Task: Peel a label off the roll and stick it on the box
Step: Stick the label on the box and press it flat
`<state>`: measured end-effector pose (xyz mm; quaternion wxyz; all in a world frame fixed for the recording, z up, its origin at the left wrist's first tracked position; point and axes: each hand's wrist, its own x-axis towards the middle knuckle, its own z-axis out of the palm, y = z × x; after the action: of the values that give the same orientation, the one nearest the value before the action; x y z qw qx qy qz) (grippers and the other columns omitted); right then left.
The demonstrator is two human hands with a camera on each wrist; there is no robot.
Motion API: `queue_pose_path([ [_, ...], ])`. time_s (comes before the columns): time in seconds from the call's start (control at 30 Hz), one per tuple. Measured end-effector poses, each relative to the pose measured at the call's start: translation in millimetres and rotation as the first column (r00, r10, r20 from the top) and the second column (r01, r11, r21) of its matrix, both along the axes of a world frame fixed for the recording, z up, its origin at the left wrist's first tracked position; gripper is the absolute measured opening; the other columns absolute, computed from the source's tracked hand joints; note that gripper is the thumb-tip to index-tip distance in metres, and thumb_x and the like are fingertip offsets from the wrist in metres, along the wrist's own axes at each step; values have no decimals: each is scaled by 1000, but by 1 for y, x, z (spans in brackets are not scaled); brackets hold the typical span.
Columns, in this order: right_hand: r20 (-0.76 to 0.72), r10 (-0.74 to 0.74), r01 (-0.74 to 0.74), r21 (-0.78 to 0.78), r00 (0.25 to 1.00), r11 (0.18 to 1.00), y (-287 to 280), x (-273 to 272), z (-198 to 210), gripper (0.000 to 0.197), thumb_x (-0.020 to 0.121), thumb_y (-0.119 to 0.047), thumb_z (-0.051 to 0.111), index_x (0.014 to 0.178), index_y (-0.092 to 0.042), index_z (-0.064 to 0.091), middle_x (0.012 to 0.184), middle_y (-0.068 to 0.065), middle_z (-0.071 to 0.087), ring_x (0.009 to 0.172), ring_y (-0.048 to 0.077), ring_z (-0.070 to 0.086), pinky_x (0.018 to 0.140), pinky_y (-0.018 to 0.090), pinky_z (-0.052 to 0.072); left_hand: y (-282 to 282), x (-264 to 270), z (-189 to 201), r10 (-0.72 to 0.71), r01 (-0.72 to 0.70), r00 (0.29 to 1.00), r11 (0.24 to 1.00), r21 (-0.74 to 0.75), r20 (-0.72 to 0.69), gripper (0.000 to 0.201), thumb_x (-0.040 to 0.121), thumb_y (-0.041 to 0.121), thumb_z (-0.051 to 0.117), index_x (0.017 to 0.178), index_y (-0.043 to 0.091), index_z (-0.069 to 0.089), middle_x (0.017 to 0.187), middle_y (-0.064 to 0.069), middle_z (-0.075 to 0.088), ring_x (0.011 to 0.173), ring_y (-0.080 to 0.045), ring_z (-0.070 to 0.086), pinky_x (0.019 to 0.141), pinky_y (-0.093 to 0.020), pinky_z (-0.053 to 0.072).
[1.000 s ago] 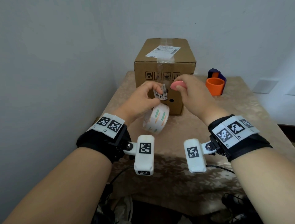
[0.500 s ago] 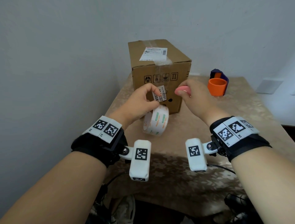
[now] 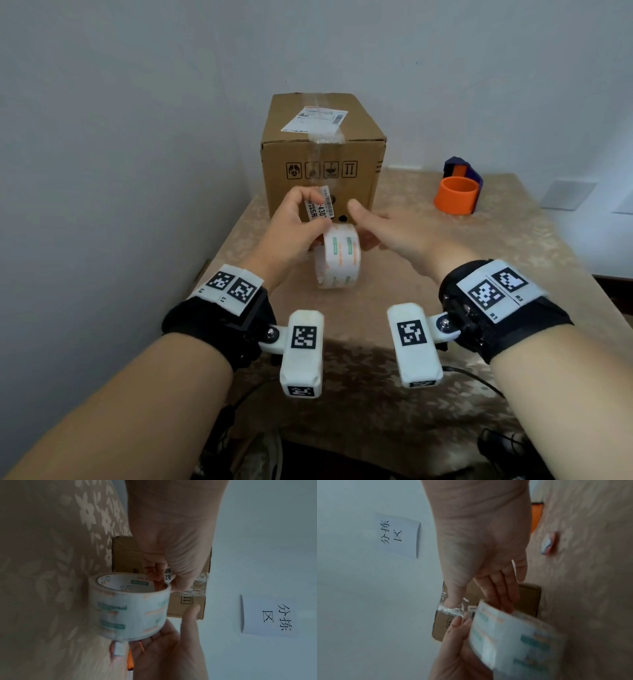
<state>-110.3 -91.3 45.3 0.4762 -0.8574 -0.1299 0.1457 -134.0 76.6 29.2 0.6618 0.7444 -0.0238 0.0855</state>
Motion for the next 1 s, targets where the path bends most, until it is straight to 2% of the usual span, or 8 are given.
queue_pose_path([
  [0.13,-41,30,-26,90,999,996,9,1,-8,39,83,-34,65,98,3,64,99,18,71,97,34,66,93,48,51,0,1,0,64,-64,998,998,-13,29,31,87,6,59,113,14,44,126,-1,55,87,-25,65,72,-39,56],
  [0.2,51,26,-27,11,998,1000,3,4,-8,23,84,-24,64,82,-2,60,82,12,67,77,30,63,73,32,55,1,2,2,146,-147,988,989,5,46,34,90,13,58,118,16,40,122,1,60,66,-17,64,64,-31,51],
  [0.3,293,-31,93,-199,955,976,-15,6,-12,33,81,-14,61,59,-12,36,57,1,35,52,15,34,44,15,29,3,5,5,288,-286,957,957,-47,30,33,90,18,59,118,18,42,103,5,68,71,-8,65,72,-22,48],
  [0.57,548,-89,391,-464,832,795,-49,22,-41,30,89,-34,55,69,-13,50,91,11,63,90,28,56,70,31,35,0,12,1,318,-322,947,938,-126,-47,29,90,22,60,117,15,53,103,4,65,84,2,60,62,-9,45],
  [0.67,540,-143,454,-502,829,736,-46,22,-40,28,89,-32,54,107,-11,58,118,16,56,111,33,47,89,37,30,-1,14,-1,327,-328,945,938,-112,-30,27,90,22,61,115,16,56,105,2,65,83,1,59,64,-12,43],
  [0.73,633,-158,493,-398,758,774,-34,22,-30,43,85,-22,55,127,-13,49,127,17,50,120,35,43,98,43,31,1,15,-1,331,-331,943,940,-86,-14,26,89,23,62,113,15,59,99,4,65,78,2,57,62,-11,45],
  [0.83,821,-122,386,-126,557,914,-4,14,-6,46,81,-11,56,127,-11,49,129,14,47,121,30,44,101,36,32,4,20,2,342,-340,939,939,-51,25,27,86,26,66,109,13,64,96,5,66,86,-4,60,70,-12,46],
  [1.0,839,76,281,-264,538,923,26,9,3,64,86,-21,53,144,-22,28,156,12,16,144,31,16,117,48,14,0,25,2,394,-395,916,919,-14,79,10,83,25,69,87,16,66,85,-2,69,87,-19,66,80,-31,54],
])
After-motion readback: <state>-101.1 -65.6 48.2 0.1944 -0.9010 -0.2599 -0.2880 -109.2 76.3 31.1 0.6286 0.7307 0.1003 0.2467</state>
